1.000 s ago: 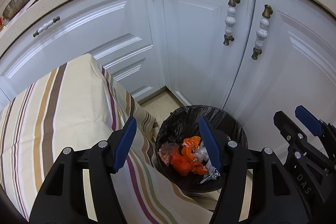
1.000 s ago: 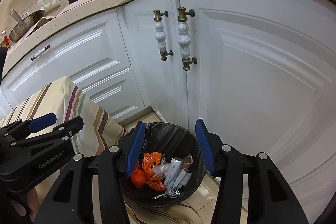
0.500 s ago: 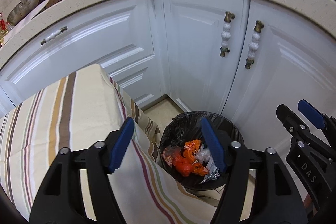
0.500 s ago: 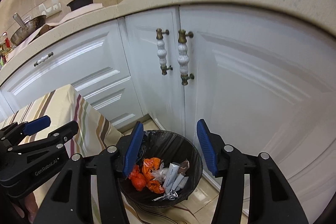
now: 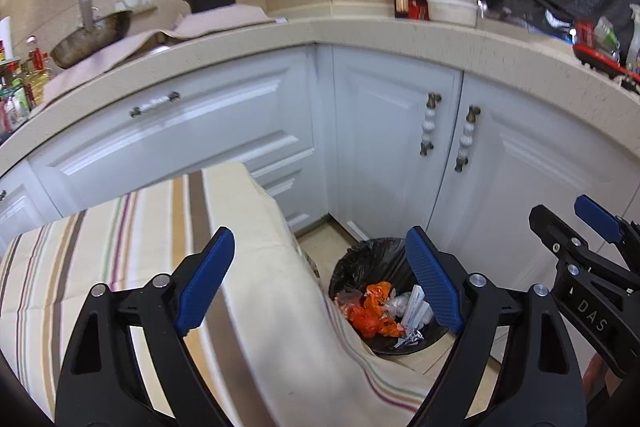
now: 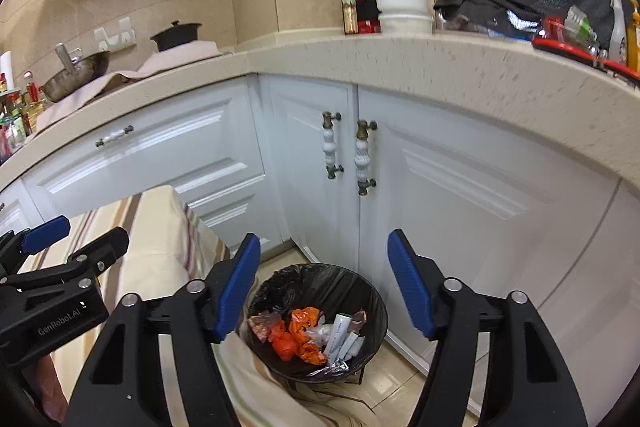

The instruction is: Collect trash

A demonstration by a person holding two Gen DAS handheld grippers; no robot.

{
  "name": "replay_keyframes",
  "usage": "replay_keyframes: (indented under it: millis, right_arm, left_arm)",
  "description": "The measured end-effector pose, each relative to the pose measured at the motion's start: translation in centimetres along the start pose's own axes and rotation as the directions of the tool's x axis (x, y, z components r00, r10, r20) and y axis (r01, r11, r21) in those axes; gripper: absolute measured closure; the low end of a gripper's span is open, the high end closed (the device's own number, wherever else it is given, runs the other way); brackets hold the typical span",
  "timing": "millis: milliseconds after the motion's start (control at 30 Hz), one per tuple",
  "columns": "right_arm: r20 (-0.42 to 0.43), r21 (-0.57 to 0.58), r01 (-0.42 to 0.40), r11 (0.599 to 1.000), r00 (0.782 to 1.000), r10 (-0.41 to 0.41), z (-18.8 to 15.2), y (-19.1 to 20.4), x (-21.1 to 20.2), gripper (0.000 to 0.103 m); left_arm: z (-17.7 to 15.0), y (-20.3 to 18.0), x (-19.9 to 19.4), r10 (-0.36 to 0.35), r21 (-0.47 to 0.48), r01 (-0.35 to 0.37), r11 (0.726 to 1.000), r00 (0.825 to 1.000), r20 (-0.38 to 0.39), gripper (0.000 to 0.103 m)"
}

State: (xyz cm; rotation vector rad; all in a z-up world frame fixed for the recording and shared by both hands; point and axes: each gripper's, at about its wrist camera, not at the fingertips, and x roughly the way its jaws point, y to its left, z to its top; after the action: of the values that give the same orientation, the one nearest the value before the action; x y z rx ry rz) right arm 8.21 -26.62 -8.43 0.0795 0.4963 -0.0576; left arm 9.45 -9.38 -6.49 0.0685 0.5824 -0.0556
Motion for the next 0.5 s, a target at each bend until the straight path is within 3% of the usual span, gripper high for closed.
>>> replay_keyframes:
  millis: [200, 500]
  right_arm:
    - [0.052, -0.007, 0.005, 1.000, 0.999, -0.004, 0.1, 1.4, -4.0, 0.027]
    - [0.108, -0.043, 0.036, 0.998, 0.994, -0.031, -0.1, 3.2, -9.1, 0.024]
  left_arm:
    - [-0.4, 1.7, -4.9, 0.009, 0.015, -0.010, 1.000, 0.996, 0.088, 0.011]
    - [-1.1, 3.8, -9.7, -0.030, -0.007, 0.031, 0.999, 0.989, 0.145, 0.006]
